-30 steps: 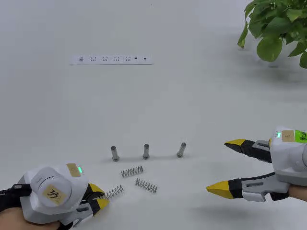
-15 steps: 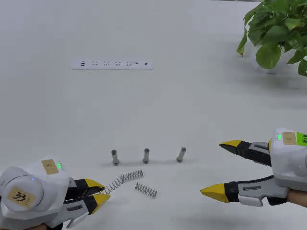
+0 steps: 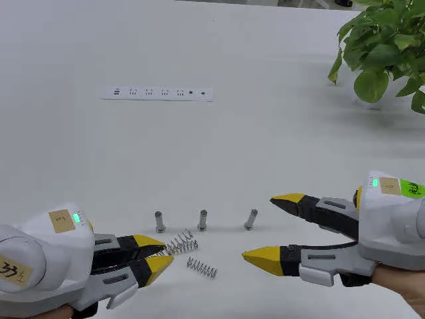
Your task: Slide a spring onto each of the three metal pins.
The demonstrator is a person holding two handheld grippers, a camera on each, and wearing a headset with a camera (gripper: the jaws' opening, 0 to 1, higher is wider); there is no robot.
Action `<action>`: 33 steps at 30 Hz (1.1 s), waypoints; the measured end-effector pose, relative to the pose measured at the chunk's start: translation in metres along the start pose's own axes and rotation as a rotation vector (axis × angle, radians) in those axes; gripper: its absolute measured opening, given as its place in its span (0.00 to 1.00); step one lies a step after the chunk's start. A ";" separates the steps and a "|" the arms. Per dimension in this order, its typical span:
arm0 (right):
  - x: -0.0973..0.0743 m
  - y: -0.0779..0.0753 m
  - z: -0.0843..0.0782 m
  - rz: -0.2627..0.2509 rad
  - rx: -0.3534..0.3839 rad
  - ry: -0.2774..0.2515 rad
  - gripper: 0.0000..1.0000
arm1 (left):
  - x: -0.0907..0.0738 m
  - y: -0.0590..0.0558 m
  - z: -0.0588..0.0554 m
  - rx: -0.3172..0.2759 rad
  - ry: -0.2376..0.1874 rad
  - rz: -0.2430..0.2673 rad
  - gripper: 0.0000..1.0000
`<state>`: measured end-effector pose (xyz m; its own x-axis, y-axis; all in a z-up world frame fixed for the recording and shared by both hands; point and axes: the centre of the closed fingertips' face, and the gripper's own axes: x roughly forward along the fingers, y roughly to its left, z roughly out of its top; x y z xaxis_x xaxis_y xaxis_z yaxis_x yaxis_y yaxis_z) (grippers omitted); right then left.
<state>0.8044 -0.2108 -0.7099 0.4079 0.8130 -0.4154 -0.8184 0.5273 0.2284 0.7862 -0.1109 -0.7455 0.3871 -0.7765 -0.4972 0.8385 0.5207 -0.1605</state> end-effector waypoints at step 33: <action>0.022 0.039 0.037 0.137 0.278 -0.184 0.19 | 0.009 -0.031 0.053 -0.026 -0.197 -0.094 0.10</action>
<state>0.7964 -0.1627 -0.6774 0.3886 0.8983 -0.2050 -0.7394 0.4368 0.5123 0.7839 -0.1530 -0.7001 0.3774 -0.8750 -0.3033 0.8651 0.4500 -0.2217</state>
